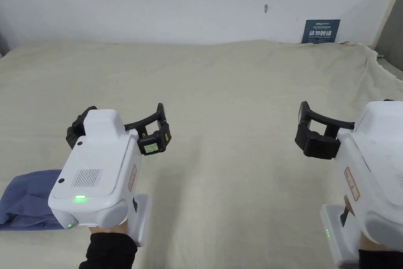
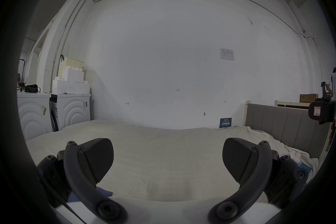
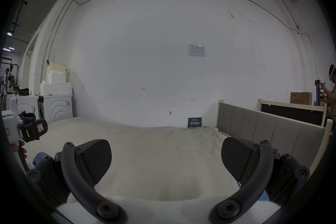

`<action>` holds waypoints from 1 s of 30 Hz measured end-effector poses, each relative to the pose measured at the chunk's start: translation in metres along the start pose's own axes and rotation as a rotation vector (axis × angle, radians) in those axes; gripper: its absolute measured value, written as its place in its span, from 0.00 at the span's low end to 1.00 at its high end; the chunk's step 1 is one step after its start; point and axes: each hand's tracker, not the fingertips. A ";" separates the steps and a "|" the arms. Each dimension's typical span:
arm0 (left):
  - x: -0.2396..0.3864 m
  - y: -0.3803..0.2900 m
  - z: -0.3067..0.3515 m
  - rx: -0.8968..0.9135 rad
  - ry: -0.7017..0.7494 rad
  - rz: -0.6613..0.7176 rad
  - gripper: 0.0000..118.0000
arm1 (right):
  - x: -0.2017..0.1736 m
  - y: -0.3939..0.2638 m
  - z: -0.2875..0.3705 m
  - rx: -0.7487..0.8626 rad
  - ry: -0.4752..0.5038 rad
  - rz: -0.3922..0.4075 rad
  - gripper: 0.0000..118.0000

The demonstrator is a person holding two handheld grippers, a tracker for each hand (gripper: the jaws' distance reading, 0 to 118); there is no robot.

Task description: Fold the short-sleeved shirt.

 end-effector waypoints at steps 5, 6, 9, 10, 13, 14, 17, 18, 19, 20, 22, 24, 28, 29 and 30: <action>0.000 0.000 0.000 0.001 -0.002 -0.005 1.00 | 0.000 0.000 0.000 0.001 0.000 -0.003 1.00; 0.000 0.000 0.000 0.001 -0.003 -0.005 1.00 | 0.000 0.000 0.000 0.002 0.000 -0.004 1.00; 0.001 0.000 0.001 0.000 -0.003 -0.004 1.00 | 0.000 0.000 0.001 0.004 -0.001 -0.005 1.00; 0.001 0.000 0.001 0.001 -0.003 -0.004 1.00 | 0.000 0.000 0.001 0.005 0.000 -0.007 1.00; 0.001 0.000 0.002 0.001 -0.005 -0.003 1.00 | 0.002 0.000 0.001 0.004 0.000 -0.018 1.00; 0.001 0.000 0.002 0.001 -0.006 -0.002 1.00 | 0.002 0.000 0.001 0.001 -0.002 -0.018 1.00; 0.001 0.000 0.002 0.003 -0.006 0.000 1.00 | 0.002 0.001 0.000 -0.004 -0.001 -0.007 1.00; 0.001 0.001 0.002 0.003 -0.007 0.000 1.00 | 0.002 0.002 0.000 -0.005 0.001 -0.002 1.00; 0.001 0.000 0.002 0.004 -0.008 0.000 1.00 | 0.002 0.002 0.000 -0.008 0.002 0.001 1.00; 0.001 0.000 0.002 0.005 -0.007 -0.001 1.00 | 0.002 0.002 0.000 -0.012 0.001 0.003 1.00; 0.001 0.000 0.002 0.002 -0.006 -0.004 1.00 | 0.001 0.003 -0.001 -0.021 0.002 0.005 1.00; 0.001 0.001 0.002 0.003 -0.005 -0.005 1.00 | 0.001 0.004 -0.003 -0.037 0.009 -0.005 1.00; -0.001 0.001 0.003 0.003 -0.004 0.002 1.00 | 0.001 0.005 -0.005 -0.080 -0.005 -0.104 1.00; -0.002 0.001 0.003 0.003 -0.003 0.003 1.00 | 0.002 0.007 -0.006 -0.115 -0.011 -0.137 1.00; -0.003 0.001 0.003 0.002 -0.003 0.004 1.00 | 0.002 0.009 -0.007 -0.148 -0.017 -0.158 1.00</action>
